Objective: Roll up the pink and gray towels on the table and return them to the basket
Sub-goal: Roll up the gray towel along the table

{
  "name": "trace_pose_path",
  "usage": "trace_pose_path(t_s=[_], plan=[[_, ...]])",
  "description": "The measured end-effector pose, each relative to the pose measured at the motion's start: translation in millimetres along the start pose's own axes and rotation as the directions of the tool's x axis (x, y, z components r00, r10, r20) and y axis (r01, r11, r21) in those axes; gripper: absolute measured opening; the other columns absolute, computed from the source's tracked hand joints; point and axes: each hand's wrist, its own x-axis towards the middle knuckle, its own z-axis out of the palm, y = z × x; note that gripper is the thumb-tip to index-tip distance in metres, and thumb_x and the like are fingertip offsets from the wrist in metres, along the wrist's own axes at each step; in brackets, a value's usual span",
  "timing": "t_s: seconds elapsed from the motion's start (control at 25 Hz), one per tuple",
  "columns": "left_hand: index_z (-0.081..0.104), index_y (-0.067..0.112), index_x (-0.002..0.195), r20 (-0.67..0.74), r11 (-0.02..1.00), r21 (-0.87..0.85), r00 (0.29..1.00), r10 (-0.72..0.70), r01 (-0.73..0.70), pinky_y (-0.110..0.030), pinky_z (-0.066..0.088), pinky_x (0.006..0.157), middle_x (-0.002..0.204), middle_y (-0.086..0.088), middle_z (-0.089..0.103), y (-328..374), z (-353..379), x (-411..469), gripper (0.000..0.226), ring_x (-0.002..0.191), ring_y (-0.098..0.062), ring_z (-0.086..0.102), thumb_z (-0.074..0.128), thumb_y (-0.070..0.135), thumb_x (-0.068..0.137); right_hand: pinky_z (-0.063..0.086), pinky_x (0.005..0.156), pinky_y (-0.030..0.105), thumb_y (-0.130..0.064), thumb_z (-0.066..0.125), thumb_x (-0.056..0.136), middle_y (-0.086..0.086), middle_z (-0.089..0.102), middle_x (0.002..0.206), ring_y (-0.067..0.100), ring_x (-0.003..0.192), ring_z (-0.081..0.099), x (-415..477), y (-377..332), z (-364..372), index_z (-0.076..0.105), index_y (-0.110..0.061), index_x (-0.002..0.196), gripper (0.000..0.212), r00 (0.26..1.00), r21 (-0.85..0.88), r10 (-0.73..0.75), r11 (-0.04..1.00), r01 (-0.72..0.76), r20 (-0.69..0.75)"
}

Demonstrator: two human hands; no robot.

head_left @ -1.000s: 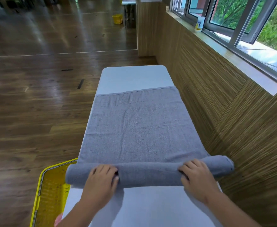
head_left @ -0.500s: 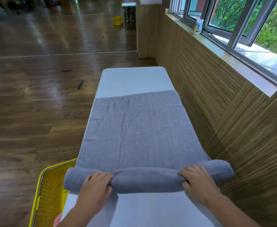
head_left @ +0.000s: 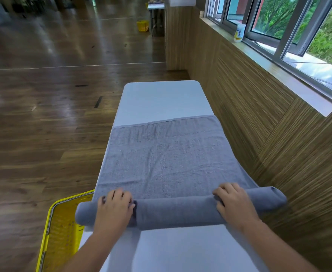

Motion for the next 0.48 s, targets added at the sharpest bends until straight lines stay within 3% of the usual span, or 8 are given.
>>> trace_pose_path(t_s=[0.12, 0.24, 0.36, 0.48], plan=[[0.063, 0.028, 0.095, -0.055, 0.989, -0.068, 0.99, 0.13, -0.133, -0.041, 0.039, 0.088, 0.1, 0.007, 0.061, 13, 6, -21, 0.022, 0.097, -0.021, 0.057, 0.055, 0.04, 0.079, 0.049, 0.087, 0.04, -0.034, 0.059, 0.074, -0.009, 0.064, 0.098, 0.017, 0.092, 0.056, -22, -6, 5, 0.066, -0.029, 0.095, 0.022, 0.993, 0.029, -0.116, 0.993, 0.116, 0.0], [0.064, 0.023, 0.119, 0.024, 0.989, -0.059, 0.99, 0.138, -0.137, -0.04, 0.034, 0.103, 0.118, 0.007, 0.063, 5, 17, -31, 0.057, 0.109, -0.02, 0.058, 0.064, 0.032, 0.063, 0.04, 0.109, 0.043, -0.037, 0.065, 0.068, -0.014, 0.063, 0.116, 0.014, 0.11, 0.056, -35, -3, 10, 0.063, -0.033, 0.116, 0.049, 0.988, -0.03, -0.066, 0.997, 0.071, 0.138], [0.066, 0.03, 0.11, 0.021, 0.993, -0.077, 0.995, 0.093, -0.091, -0.035, 0.034, 0.094, 0.109, 0.013, 0.066, 2, 14, -21, 0.045, 0.103, -0.017, 0.059, 0.05, 0.029, 0.068, 0.046, 0.097, 0.038, -0.025, 0.069, 0.066, -0.014, 0.067, 0.108, 0.014, 0.1, 0.059, -27, -2, 10, 0.064, -0.034, 0.111, 0.046, 0.991, -0.056, -0.006, 0.998, 0.014, 0.136], [0.065, 0.037, 0.095, 0.043, 0.99, -0.114, 0.995, 0.092, -0.087, -0.03, 0.034, 0.085, 0.094, 0.021, 0.064, 2, 7, -23, 0.032, 0.093, -0.01, 0.056, 0.044, 0.036, 0.071, 0.045, 0.081, 0.034, -0.03, 0.059, 0.07, -0.018, 0.067, 0.092, 0.011, 0.086, 0.056, -28, -3, 1, 0.065, -0.037, 0.098, 0.029, 0.988, -0.045, -0.002, 0.999, 0.009, 0.155]])
